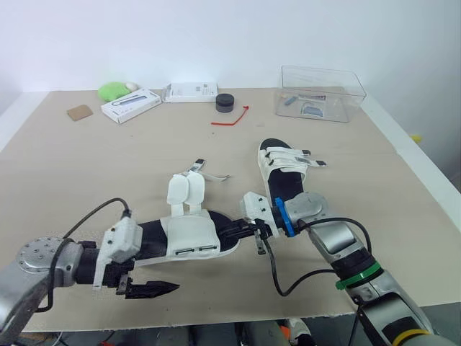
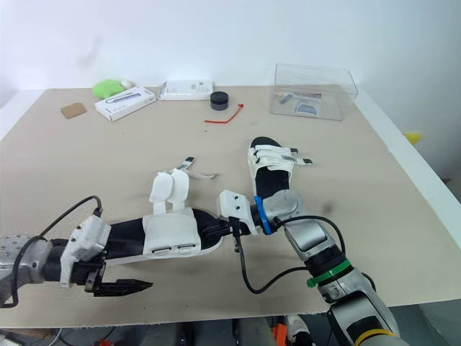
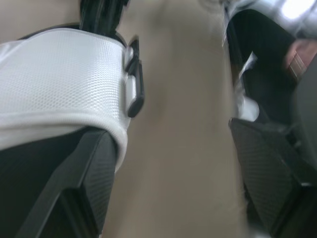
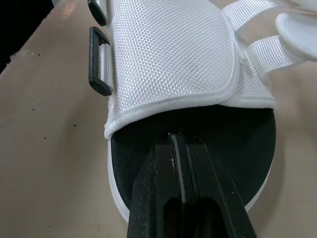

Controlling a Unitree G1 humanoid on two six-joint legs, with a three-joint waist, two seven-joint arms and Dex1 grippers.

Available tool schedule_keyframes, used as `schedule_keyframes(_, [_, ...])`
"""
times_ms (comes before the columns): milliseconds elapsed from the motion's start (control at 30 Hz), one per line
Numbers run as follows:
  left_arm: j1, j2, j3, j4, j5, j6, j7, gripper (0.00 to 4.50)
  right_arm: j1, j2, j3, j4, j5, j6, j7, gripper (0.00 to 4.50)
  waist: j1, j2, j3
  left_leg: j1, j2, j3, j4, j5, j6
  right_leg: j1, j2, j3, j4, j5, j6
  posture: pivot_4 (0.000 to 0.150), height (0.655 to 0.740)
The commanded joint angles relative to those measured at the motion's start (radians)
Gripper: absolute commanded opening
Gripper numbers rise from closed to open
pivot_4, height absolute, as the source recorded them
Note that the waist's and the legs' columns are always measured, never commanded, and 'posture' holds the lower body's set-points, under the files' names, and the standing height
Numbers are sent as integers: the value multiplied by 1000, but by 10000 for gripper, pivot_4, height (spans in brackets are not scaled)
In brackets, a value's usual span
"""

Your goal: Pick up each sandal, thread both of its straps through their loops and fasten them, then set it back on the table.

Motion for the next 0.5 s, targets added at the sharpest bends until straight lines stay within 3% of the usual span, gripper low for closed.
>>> schedule_keyframes(33, [-2, 44, 40, 6, 19, -3, -41, 36039, -22, 6, 1, -21, -3, 4, -3, 597, 0, 0, 0, 0, 0, 0, 0, 0, 0, 0, 0, 0, 0, 0, 0, 1500, 7400])
schedule_keyframes(333, [-141, 70, 41, 164, 32, 37, -75, 36039, -20, 2, -15, -33, -5, 17, -13, 597, 0, 0, 0, 1, 0, 0, 0, 1, -2, 0, 1, 0, 3, -1, -2, 1500, 7400])
schedule_keyframes(500, [-349, 4, 22, 363, 24, 176, 78, 36039, -10, -4, -19, -45, -7, 18, -23, 597, 1, -1, 0, 1, -1, -1, 0, 1, -2, 0, 1, -1, 4, -1, -3, 1500, 7400])
